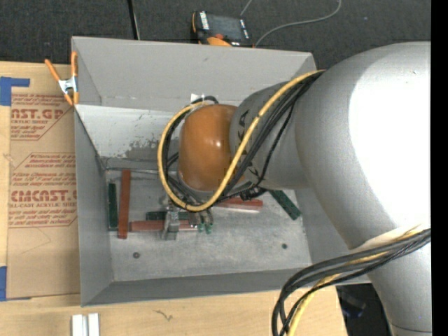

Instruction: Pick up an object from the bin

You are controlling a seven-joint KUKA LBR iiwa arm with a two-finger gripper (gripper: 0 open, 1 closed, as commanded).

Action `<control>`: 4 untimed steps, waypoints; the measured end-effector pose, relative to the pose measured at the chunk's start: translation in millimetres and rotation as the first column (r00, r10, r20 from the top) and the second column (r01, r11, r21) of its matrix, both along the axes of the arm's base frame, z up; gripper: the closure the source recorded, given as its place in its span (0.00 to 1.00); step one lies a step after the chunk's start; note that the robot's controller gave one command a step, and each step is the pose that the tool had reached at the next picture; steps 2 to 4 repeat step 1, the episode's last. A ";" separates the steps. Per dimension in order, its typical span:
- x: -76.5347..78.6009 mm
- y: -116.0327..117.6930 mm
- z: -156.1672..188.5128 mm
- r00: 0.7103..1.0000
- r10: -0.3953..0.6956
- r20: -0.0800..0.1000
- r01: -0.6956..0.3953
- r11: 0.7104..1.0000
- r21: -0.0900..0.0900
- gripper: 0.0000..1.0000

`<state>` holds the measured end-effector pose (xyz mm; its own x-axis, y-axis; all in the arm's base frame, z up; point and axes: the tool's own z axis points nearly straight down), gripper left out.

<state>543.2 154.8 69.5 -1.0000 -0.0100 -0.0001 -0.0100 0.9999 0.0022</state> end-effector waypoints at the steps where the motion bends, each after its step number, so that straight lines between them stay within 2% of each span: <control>1: 49.4 -23.1 135.7 0.993 0.121 0.011 -0.121 0.993 -0.003 1.00; 4: 49.4 -23.1 135.7 0.993 0.121 0.011 -0.121 0.993 -0.003 1.00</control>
Offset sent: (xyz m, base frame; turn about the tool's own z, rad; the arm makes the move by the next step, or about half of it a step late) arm 0.0465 -0.0228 0.1311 -0.1218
